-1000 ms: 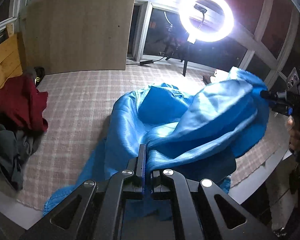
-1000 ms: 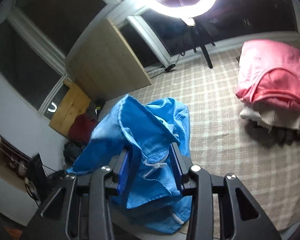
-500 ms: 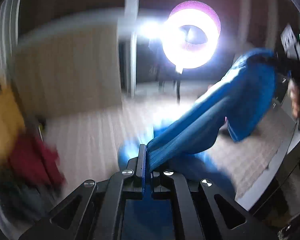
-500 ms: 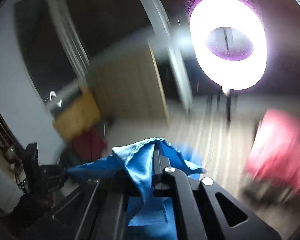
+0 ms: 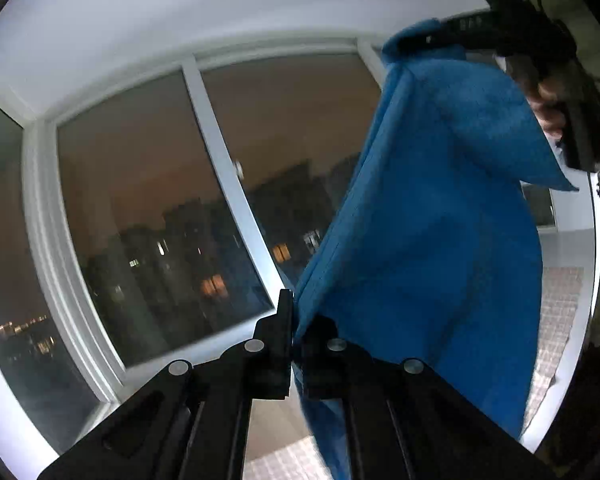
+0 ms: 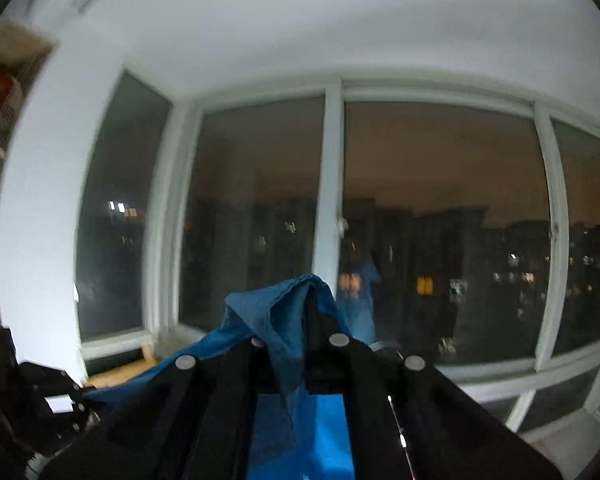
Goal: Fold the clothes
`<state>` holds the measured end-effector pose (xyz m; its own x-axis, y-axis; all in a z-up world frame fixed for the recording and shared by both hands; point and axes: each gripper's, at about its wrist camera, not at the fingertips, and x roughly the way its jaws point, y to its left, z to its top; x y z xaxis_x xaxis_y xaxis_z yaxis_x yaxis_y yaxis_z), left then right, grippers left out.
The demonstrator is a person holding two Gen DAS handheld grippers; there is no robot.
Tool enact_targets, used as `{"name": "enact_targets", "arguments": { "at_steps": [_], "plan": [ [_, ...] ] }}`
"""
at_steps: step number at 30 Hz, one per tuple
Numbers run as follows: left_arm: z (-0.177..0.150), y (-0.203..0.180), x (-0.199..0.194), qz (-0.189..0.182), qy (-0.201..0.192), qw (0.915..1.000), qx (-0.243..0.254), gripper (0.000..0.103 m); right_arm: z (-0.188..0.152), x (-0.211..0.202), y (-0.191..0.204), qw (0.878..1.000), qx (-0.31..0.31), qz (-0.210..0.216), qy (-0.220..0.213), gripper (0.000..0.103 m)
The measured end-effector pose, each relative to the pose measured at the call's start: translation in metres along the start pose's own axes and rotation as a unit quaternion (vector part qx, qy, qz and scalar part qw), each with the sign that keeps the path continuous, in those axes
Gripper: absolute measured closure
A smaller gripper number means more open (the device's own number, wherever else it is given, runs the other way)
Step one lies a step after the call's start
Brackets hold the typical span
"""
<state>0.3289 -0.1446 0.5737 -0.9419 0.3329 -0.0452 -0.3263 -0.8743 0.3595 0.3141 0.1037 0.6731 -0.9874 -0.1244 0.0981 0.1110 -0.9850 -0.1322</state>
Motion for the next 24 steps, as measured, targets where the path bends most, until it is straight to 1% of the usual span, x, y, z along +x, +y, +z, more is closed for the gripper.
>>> {"name": "enact_targets", "arguments": {
  "at_steps": [1, 3, 4, 6, 7, 8, 10, 14, 17, 19, 22, 24],
  "plan": [
    [-0.003, 0.004, -0.005, -0.006, 0.004, 1.0000, -0.006, 0.101, -0.002, 0.000, 0.007, 1.000, -0.012, -0.006, 0.012, 0.102],
    [-0.015, 0.012, -0.007, -0.013, 0.026, 0.9995, -0.013, 0.100, -0.010, 0.003, 0.022, 0.998, -0.039, -0.020, 0.044, 0.102],
    [-0.021, 0.014, -0.008, -0.009, 0.033, 0.9993, -0.011, 0.100, -0.011, 0.000, 0.022, 0.998, -0.032, -0.013, 0.048, 0.102],
    [-0.026, 0.016, -0.011, -0.008, 0.034, 0.9993, -0.014, 0.100, -0.014, -0.006, 0.020, 0.999, -0.009, 0.009, 0.050, 0.102],
    [-0.027, 0.018, -0.014, -0.010, 0.032, 0.9993, -0.016, 0.100, -0.016, -0.008, 0.021, 0.999, -0.013, 0.003, 0.050, 0.102],
    [-0.027, 0.019, -0.016, -0.007, 0.030, 0.9994, -0.015, 0.100, -0.019, -0.008, 0.025, 0.998, -0.025, -0.010, 0.052, 0.102],
    [-0.025, 0.021, -0.013, 0.004, 0.033, 0.9994, -0.006, 0.101, -0.024, -0.005, 0.030, 0.998, -0.036, -0.022, 0.052, 0.102],
    [-0.022, 0.030, 0.005, 0.014, 0.048, 0.9987, 0.005, 0.100, -0.031, 0.005, 0.030, 0.997, -0.038, -0.023, 0.059, 0.102],
    [-0.023, 0.032, 0.032, 0.029, 0.066, 0.9971, 0.022, 0.100, -0.043, 0.033, 0.026, 0.996, -0.042, -0.034, 0.069, 0.102],
    [-0.026, 0.033, 0.059, 0.033, 0.082, 0.9957, 0.026, 0.100, -0.063, 0.063, 0.020, 0.995, -0.045, -0.040, 0.085, 0.102],
    [-0.044, 0.034, 0.111, 0.033, 0.116, 0.9923, 0.027, 0.100, -0.094, 0.108, 0.009, 0.992, -0.048, -0.048, 0.110, 0.102],
    [-0.066, 0.033, 0.157, 0.028, 0.144, 0.9889, 0.023, 0.100, -0.119, 0.142, 0.000, 0.988, -0.053, -0.055, 0.131, 0.102]
  ]
}}
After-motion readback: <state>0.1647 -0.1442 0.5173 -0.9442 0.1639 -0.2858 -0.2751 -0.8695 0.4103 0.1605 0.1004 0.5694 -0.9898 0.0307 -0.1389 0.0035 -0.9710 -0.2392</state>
